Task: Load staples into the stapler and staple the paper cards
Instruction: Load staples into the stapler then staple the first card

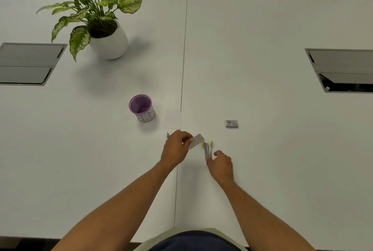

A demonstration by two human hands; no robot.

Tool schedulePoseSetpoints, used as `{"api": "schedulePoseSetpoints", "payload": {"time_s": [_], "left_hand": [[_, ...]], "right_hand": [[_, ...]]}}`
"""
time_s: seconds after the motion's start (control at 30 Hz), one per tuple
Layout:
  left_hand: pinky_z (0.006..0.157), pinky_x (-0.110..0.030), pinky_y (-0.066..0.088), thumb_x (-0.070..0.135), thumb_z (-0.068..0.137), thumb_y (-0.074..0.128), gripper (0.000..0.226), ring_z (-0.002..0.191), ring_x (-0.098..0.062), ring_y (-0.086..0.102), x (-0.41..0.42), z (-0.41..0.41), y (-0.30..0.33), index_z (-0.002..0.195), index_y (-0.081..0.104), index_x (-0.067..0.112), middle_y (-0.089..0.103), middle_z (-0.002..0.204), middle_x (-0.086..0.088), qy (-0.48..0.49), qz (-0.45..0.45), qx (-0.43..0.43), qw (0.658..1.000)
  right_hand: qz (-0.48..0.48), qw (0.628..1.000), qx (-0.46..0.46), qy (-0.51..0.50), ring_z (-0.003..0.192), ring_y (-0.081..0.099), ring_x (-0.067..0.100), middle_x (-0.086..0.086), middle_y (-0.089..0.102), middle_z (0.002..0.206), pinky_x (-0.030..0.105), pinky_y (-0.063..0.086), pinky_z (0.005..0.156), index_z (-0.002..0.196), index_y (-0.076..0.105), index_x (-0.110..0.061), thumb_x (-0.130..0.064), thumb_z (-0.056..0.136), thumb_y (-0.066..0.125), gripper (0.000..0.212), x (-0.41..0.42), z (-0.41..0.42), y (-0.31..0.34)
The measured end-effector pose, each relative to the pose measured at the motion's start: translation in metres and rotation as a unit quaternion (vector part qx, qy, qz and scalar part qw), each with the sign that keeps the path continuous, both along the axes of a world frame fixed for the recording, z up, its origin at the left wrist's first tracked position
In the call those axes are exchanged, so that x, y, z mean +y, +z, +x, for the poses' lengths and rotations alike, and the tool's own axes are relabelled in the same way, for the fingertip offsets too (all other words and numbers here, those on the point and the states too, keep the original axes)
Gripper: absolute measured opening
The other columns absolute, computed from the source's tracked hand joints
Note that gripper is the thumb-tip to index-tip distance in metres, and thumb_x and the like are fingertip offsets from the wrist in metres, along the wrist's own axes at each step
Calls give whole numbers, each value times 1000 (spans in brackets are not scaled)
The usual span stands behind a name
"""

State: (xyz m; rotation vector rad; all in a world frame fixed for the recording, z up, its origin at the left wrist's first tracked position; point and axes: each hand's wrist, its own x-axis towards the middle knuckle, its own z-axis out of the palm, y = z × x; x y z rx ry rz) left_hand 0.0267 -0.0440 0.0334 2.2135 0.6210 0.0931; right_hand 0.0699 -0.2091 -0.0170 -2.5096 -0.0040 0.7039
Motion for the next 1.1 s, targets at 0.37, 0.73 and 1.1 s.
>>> {"api": "schedulePoseSetpoints", "payload": {"time_s": [0.37,0.73,1.1], "left_hand": [[63,-37,48,9,82,73,5,74,-25,59,-10,-2,-7,86,75,12,66,80,-6,-211,243,-129,938],[71,-14,46,26,90,65,20,86,-10,60,-1,-2,1,109,62,20,60,102,5,79,-154,-10,985],[69,-37,59,23,88,69,9,67,-17,65,2,2,0,82,70,16,71,79,-3,102,-245,25,964]], "right_hand": [[412,855,261,-175,79,74,28,22,72,96,36,60,66,108,63,7,-19,94,63,30,13,30,49],[382,898,178,-129,74,73,24,15,72,100,37,61,71,109,61,-9,-9,94,62,15,8,26,42],[407,889,158,-139,72,70,17,11,71,93,34,59,65,100,66,-6,-17,92,66,14,6,26,45]]}}
